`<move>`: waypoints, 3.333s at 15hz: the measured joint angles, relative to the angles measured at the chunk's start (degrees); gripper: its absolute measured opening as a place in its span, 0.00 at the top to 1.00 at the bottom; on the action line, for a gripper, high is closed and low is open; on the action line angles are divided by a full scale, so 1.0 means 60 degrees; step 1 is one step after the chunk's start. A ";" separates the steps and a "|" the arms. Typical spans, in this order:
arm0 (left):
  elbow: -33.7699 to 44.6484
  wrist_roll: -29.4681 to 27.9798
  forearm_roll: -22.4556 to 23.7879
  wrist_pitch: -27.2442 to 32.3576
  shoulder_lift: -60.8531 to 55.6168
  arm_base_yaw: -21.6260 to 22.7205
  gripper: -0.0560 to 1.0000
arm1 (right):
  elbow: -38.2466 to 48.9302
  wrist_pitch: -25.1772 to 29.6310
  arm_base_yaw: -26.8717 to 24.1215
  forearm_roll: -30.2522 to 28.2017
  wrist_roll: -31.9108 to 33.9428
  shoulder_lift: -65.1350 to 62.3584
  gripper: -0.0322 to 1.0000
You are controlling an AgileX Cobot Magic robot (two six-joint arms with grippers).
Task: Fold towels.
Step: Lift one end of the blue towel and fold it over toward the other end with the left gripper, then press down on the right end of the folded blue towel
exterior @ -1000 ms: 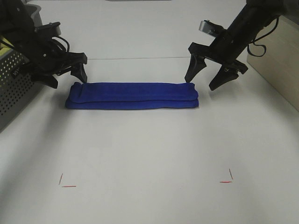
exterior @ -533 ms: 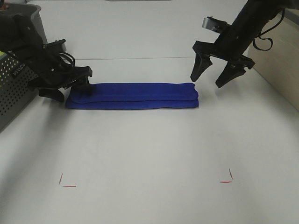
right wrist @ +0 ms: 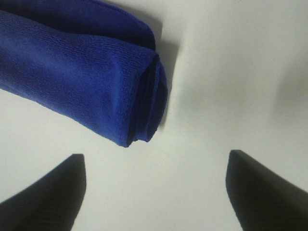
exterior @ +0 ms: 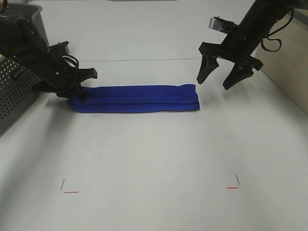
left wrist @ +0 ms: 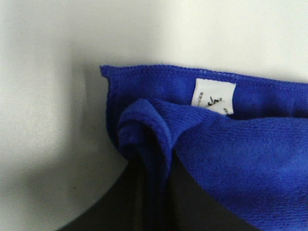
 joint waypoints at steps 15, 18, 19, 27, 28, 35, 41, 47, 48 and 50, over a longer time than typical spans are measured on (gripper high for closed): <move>-0.4039 -0.2005 0.0439 0.4078 -0.0477 -0.2168 0.88 | 0.0000 0.0019 0.0000 0.0134 0.0181 0.0000 0.24; -0.4039 -0.2588 0.0191 0.3084 -0.0019 -0.2741 0.88 | 0.0000 0.0029 0.0000 0.0143 0.0181 0.0000 0.24; -0.4039 -0.2827 0.0029 0.2827 0.0162 -0.2855 0.88 | 0.0000 0.0029 0.0000 0.0162 0.0181 0.0000 0.24; -0.4039 -0.1681 -0.3514 0.1833 0.0688 -0.3008 0.42 | 0.0000 0.0143 0.0000 0.0516 0.0191 -0.0105 0.24; -0.4039 -0.1327 -0.3867 0.1728 0.0688 -0.3008 0.41 | 0.0000 0.0143 0.0000 0.0525 0.0191 -0.0181 0.24; -0.4116 -0.0688 -0.2788 0.1413 -0.0019 -0.1690 0.41 | 0.0115 0.0258 0.0000 0.2874 -0.0793 -0.0783 0.24; -0.4116 -0.0688 -0.2273 0.1862 -0.0306 -0.0773 0.41 | 0.3037 -0.0487 0.0000 0.8031 -0.4746 -0.0716 0.24; -0.4116 -0.0688 -0.2177 0.1910 -0.0306 -0.0773 0.41 | 0.3285 -0.0945 0.0000 0.9167 -0.5844 0.0363 0.24; -0.4116 -0.0678 -0.2168 0.1910 -0.0306 -0.0773 0.41 | 0.3285 -0.1203 0.0000 0.9062 -0.5863 0.0468 0.24; -0.4116 -0.0583 -0.2158 0.1910 -0.0306 -0.0773 0.41 | 0.3285 -0.1719 0.0000 0.8489 -0.5806 0.0497 0.24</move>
